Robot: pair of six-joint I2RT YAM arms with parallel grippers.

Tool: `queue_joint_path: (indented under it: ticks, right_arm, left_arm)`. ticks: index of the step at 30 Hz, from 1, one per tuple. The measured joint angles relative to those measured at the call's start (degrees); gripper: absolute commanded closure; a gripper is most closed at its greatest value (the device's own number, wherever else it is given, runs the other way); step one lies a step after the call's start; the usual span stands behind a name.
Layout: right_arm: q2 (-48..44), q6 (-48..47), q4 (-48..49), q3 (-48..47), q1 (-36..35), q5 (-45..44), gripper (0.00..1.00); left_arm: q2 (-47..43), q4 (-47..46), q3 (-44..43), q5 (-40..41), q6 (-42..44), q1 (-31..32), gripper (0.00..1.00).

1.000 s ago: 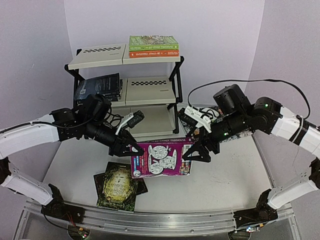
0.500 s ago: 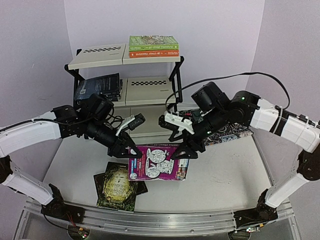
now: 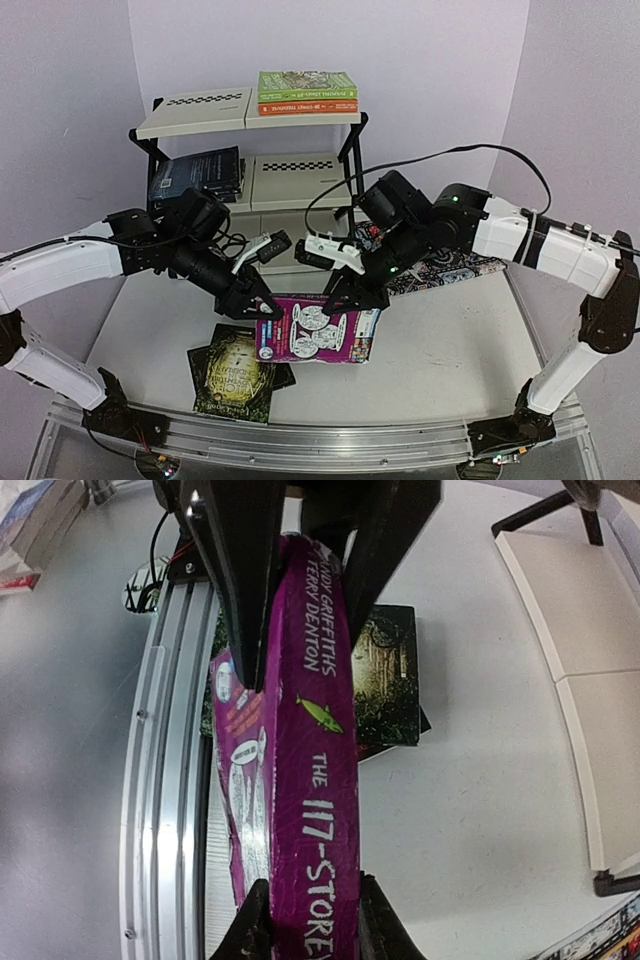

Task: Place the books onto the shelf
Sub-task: Pass from the left arm to the right

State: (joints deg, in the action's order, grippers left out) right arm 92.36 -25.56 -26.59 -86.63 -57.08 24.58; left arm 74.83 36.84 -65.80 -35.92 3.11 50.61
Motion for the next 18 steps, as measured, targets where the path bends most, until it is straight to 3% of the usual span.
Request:
queue_joint_path:
  ticks: [4,7,9,16,18]
  right_arm:
    - [1.0,-0.3,-0.6,0.0,-0.4,-0.5,1.00]
    - [1.2,-0.5,-1.2,0.8,-0.6,-1.5,0.97]
    - [1.2,-0.9,-1.2,1.8,-0.8,-3.0,0.90]
    - [0.3,-1.5,-1.6,10.4,-0.9,-10.0,0.94]
    - [0.3,-0.5,-1.6,12.4,-0.8,-12.3,0.89]
  left_arm:
    - [0.6,-1.9,-0.1,1.6,-0.3,0.0,0.22]
    - [0.6,-4.7,0.0,3.7,-0.2,0.2,0.12]
    - [0.2,-7.8,1.0,5.4,0.0,0.4,0.11]
    - [-2.0,-14.4,8.6,12.9,-0.1,0.5,0.12]
    - [-2.0,-16.1,10.1,15.4,-0.5,0.5,0.13]
